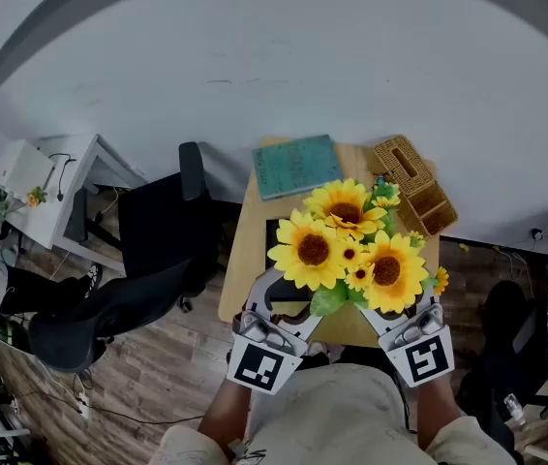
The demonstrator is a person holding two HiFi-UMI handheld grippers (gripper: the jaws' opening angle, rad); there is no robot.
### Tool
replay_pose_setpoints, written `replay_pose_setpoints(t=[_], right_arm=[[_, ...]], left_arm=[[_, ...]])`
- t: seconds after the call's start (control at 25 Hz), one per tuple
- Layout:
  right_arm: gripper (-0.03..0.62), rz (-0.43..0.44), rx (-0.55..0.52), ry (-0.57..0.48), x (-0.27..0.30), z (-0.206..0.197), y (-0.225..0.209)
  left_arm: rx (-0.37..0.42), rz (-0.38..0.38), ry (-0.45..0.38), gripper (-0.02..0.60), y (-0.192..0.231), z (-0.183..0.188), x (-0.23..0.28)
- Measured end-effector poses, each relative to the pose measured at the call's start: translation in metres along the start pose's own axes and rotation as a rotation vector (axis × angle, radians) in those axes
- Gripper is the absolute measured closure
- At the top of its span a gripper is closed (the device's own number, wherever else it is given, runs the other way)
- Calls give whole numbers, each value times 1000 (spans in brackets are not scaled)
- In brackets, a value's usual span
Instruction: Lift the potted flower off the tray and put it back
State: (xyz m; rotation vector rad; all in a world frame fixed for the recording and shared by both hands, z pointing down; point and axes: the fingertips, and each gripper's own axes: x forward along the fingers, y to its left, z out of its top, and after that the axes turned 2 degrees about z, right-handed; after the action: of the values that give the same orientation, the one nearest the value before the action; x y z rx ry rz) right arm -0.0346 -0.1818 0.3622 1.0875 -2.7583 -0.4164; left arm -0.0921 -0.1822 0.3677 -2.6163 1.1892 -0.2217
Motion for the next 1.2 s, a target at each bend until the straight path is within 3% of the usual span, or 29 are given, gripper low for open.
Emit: replay_pose_setpoints(t=[0.44,1.2], right_arm=[[269,-41,-125,-170,-9,69,-4],[269,-38,-123,-175,-8,68,-8]], left_arm=[[66,58,-168,327,14,60,-21],[65,60,-170,328,15,61,-17]])
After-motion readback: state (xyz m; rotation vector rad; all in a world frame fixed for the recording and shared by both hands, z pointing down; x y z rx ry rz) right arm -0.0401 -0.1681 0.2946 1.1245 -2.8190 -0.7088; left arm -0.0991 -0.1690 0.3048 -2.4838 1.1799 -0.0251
